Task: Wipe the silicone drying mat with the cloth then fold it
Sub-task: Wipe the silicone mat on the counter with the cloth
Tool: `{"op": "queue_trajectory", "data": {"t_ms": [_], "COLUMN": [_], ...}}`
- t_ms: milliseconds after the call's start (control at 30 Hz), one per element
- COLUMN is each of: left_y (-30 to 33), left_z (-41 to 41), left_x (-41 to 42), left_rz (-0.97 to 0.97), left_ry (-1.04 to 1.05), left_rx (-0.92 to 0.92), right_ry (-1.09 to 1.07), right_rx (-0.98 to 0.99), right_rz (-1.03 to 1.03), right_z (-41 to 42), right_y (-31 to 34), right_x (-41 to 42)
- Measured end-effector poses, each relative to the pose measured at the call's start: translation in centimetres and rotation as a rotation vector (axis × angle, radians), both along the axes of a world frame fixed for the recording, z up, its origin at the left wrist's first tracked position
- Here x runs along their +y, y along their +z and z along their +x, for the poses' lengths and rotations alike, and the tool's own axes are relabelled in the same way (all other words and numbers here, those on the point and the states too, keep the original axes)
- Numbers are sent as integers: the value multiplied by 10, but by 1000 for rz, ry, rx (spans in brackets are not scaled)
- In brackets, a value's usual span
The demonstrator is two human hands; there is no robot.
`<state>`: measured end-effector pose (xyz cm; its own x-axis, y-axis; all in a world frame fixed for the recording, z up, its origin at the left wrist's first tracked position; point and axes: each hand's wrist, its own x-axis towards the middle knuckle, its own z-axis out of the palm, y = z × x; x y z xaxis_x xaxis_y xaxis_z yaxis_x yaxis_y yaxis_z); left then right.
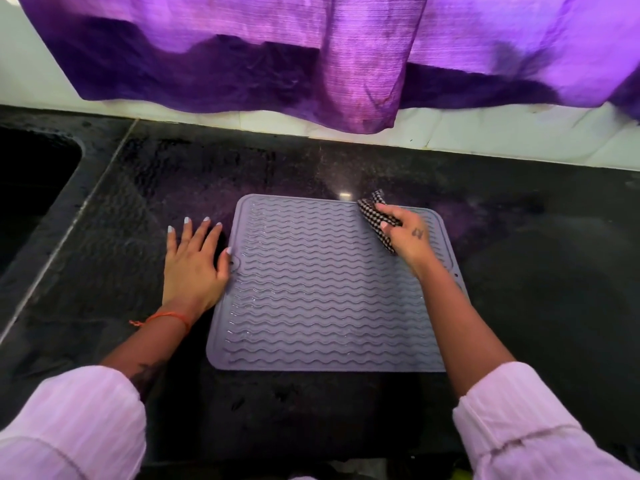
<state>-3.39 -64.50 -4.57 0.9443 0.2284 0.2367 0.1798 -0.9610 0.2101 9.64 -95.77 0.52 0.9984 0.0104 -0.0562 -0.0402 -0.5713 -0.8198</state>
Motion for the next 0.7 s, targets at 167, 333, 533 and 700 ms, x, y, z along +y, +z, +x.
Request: {"op": "queue_trajectory", "data": {"t_ms": [167,333,533,700], "left_y": [1,1,2,1], "left_z": [-2,1,0,-1], "left_x": [0,0,-1,-1], "left_rz": [-5,-2,-6,-1], "left_ry": [15,-6,-1,6], "left_rx": [3,-2,-6,-5], "right_ry": [-344,-257,-193,-62], "right_rx": [23,8,-126,-9], "right_rz": [553,-405,-567,-123], "right_z": [-3,9,0,4], "right_y": [3,-13,-16,-3], "right_x": [-18,-42,8,24]}}
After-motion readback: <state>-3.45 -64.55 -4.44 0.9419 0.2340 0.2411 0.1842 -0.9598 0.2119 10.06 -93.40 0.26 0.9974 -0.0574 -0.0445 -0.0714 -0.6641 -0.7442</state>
